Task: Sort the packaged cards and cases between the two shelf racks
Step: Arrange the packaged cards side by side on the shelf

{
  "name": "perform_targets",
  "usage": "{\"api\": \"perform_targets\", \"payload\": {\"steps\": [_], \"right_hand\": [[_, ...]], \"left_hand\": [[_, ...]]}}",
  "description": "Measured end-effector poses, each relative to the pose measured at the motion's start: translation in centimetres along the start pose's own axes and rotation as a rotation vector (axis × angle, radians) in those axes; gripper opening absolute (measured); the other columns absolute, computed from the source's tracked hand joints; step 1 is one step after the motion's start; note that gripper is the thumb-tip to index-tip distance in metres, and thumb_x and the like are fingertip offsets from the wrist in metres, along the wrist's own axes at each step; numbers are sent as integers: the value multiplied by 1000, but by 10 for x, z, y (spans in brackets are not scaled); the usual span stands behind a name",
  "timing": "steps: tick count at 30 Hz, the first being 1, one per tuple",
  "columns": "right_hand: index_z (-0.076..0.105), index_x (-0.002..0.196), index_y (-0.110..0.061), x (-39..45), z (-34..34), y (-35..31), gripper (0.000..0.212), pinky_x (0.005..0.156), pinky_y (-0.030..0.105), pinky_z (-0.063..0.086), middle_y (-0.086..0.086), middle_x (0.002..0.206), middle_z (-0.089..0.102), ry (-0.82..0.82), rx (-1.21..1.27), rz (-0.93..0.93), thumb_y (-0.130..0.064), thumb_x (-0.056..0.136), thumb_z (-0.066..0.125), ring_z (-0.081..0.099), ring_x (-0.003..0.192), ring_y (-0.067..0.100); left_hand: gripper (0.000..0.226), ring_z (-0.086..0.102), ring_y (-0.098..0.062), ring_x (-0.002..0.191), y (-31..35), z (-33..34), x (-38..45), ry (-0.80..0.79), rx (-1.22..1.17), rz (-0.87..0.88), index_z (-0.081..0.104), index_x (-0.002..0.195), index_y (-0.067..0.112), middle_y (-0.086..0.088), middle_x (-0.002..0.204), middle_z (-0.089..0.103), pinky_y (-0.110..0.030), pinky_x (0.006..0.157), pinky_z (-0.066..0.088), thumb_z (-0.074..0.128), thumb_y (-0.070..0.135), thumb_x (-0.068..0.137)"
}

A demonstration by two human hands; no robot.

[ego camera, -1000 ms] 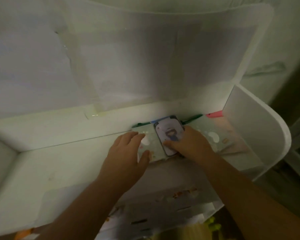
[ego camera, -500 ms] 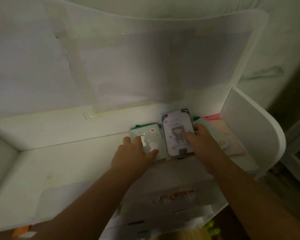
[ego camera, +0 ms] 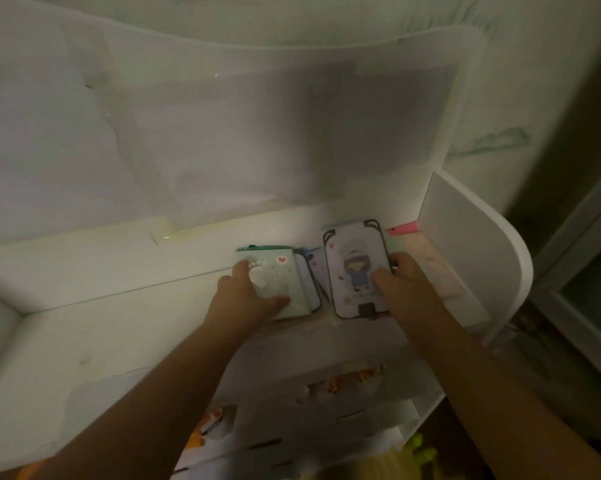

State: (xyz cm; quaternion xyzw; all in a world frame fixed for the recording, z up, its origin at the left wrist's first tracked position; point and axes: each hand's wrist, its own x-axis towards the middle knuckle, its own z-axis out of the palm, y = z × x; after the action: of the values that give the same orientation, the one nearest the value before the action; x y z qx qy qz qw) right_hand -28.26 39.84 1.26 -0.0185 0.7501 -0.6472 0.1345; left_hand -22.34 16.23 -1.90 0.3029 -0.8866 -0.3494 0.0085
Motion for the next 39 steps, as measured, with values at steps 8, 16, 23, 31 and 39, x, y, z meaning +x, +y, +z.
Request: {"api": "perform_targets", "payload": {"steps": [8,16,23,31,39], "right_hand": [[54,110,-16,-14,-1,1,14,51,22,55,4,101,67,4,35,-3,-12,96,52,68,82,17],[55,104,-23,-19,16,7,10,68,34,60,1,102,68,-36,34,-52,-17,97,53,69,89,19],[53,117,-12,-23,45,5,20,58,23,55,2,101,65,-35,58,-82,-13,97,53,67,86,15],[52,113,-17,-55,89,-7,15,52,12,52,-6,93,64,-69,47,-165,-17,98,56,66,77,6],[54,111,-13,-112,150,-20,15,52,23,58,4,96,69,-90,19,-215,-18,97,58,72,71,7]], "left_hand": [[60,67,-26,98,5,-10,-33,74,-579,-32,34,144,18,-9,123,61,-41,74,61,65,18,92],[16,68,-28,96,1,-32,-61,98,-843,-53,54,112,14,-9,111,65,-40,67,61,55,20,97],[14,73,-25,88,-10,-59,-86,222,-926,-57,59,108,14,-8,103,72,-42,69,60,58,18,95],[16,75,-22,83,-34,-96,-121,265,-1000,-46,63,107,17,-4,94,76,-41,73,58,63,23,92],[7,74,-20,74,-99,-149,-171,393,-999,-3,62,99,19,-2,87,76,-30,57,56,62,18,92]]}}
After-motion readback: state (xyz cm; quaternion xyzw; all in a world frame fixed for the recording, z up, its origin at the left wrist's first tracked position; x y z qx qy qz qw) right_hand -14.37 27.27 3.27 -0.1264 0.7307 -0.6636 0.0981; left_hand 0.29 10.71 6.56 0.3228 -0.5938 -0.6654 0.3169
